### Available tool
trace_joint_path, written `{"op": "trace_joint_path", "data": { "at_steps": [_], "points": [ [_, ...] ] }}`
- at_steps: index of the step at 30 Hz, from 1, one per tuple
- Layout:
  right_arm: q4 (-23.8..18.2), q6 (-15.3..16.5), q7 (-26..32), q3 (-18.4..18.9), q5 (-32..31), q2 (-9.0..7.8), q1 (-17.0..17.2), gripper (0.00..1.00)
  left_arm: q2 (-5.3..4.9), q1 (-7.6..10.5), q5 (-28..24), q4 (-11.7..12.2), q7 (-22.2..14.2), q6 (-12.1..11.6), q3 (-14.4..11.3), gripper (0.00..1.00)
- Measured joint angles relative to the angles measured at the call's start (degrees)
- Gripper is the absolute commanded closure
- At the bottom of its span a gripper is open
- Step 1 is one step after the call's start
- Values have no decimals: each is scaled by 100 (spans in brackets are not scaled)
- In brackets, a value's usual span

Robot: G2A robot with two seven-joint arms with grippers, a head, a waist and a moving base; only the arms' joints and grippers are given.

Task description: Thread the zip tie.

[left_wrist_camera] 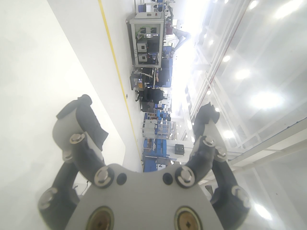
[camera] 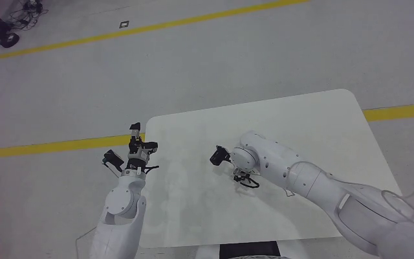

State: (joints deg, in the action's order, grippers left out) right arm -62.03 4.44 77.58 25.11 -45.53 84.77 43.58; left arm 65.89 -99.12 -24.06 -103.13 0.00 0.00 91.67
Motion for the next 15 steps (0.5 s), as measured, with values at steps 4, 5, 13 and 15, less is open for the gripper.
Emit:
{"op": "trace_joint_path", "data": {
  "at_steps": [4, 5, 13, 15],
  "points": [
    [3, 3, 28, 13, -46, 0, 35, 77, 0, 0, 0, 0, 0, 0, 0, 0],
    [9, 7, 37, 11, -54, 3, 42, 77, 0, 0, 0, 0, 0, 0, 0, 0],
    [119, 51, 38, 1, -94, 51, 54, 76, 0, 0, 0, 0, 0, 0, 0, 0],
    [150, 70, 30, -2, -110, 66, 51, 76, 0, 0, 0, 0, 0, 0, 0, 0]
  ]
}}
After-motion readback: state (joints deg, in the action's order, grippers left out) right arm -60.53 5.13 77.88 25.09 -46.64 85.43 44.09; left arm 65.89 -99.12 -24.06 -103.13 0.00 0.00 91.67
